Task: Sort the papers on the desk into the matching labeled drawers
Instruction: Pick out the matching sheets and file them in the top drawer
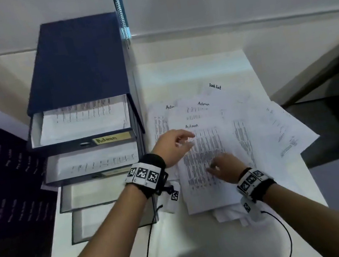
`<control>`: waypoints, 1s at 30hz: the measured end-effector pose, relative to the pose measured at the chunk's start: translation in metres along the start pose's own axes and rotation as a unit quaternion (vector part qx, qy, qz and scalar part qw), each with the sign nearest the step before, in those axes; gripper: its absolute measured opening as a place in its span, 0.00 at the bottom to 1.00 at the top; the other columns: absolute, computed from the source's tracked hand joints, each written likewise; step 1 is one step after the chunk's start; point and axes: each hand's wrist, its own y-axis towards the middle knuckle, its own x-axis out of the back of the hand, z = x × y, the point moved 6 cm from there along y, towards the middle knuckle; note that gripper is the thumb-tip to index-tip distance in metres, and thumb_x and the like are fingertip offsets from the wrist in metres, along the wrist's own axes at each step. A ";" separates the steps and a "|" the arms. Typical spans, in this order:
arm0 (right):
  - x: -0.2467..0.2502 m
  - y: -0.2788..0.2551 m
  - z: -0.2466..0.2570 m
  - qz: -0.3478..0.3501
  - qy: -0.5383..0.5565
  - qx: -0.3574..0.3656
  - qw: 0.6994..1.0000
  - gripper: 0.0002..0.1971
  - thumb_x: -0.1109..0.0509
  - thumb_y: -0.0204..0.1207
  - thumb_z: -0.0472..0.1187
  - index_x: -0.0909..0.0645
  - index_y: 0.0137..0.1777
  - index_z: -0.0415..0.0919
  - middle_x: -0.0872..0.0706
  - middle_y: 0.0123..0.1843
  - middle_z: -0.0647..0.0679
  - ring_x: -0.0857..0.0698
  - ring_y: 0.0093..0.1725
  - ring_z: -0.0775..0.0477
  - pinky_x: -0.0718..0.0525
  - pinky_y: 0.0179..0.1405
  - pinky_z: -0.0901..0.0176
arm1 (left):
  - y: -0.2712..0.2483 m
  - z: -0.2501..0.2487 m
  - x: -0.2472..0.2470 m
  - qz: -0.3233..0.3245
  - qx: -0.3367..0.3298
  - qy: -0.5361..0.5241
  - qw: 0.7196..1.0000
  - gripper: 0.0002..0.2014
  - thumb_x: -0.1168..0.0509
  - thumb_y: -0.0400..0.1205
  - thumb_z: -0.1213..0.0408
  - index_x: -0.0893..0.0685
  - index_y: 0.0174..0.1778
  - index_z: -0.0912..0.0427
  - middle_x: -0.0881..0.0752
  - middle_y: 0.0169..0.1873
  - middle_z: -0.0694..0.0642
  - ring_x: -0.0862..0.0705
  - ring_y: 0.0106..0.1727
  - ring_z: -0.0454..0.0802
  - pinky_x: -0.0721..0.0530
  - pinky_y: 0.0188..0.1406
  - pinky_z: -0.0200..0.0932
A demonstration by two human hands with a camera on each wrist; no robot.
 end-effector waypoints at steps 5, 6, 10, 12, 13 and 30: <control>0.018 -0.012 -0.060 -0.093 0.142 -0.198 0.966 0.34 0.25 0.71 0.61 0.23 0.72 0.43 0.24 0.70 0.41 0.21 0.68 0.39 0.22 0.68 0.46 | 0.022 0.091 -0.065 0.022 0.283 0.046 0.958 0.27 0.34 0.83 0.61 0.32 0.77 0.59 0.28 0.72 0.66 0.20 0.66 0.65 0.19 0.64 0.52; 0.016 -0.012 -0.066 -0.080 0.174 -0.233 0.953 0.40 0.22 0.68 0.61 0.29 0.76 0.42 0.28 0.73 0.39 0.24 0.72 0.37 0.24 0.71 0.45 | 0.024 0.099 -0.071 0.009 0.293 0.024 0.956 0.25 0.35 0.83 0.62 0.31 0.75 0.61 0.25 0.70 0.65 0.20 0.65 0.64 0.18 0.61 0.50; 0.008 -0.003 -0.071 -0.117 0.309 -0.254 0.909 0.40 0.14 0.63 0.48 0.29 0.72 0.38 0.19 0.68 0.37 0.18 0.66 0.36 0.19 0.64 0.50 | 0.030 0.102 -0.078 -0.081 0.285 -0.076 0.952 0.20 0.39 0.87 0.62 0.27 0.75 0.63 0.20 0.70 0.62 0.21 0.70 0.61 0.24 0.70 0.50; 0.009 0.000 -0.074 -0.143 0.337 -0.244 0.898 0.34 0.15 0.65 0.43 0.25 0.68 0.36 0.15 0.60 0.39 0.15 0.57 0.41 0.19 0.54 0.59 | 0.034 0.096 -0.073 -0.140 0.272 -0.124 0.944 0.21 0.40 0.88 0.60 0.27 0.77 0.62 0.21 0.72 0.60 0.22 0.71 0.60 0.26 0.71 0.49; 0.008 0.002 -0.075 -0.144 0.339 -0.238 0.899 0.29 0.16 0.66 0.43 0.22 0.65 0.35 0.14 0.54 0.42 0.15 0.52 0.45 0.20 0.50 0.62 | 0.035 0.095 -0.070 -0.165 0.263 -0.140 0.940 0.20 0.41 0.88 0.58 0.26 0.76 0.61 0.20 0.71 0.59 0.21 0.70 0.59 0.25 0.72 0.49; 0.000 -0.030 -0.173 -0.184 0.340 -0.345 0.855 0.18 0.31 0.79 0.40 0.31 0.29 0.43 0.28 0.27 0.48 0.26 0.33 0.46 0.28 0.33 0.60 | 0.035 0.112 -0.077 -0.240 0.216 -0.146 0.935 0.19 0.23 0.76 0.63 0.15 0.63 0.53 0.16 0.29 0.54 0.18 0.32 0.50 0.20 0.38 0.36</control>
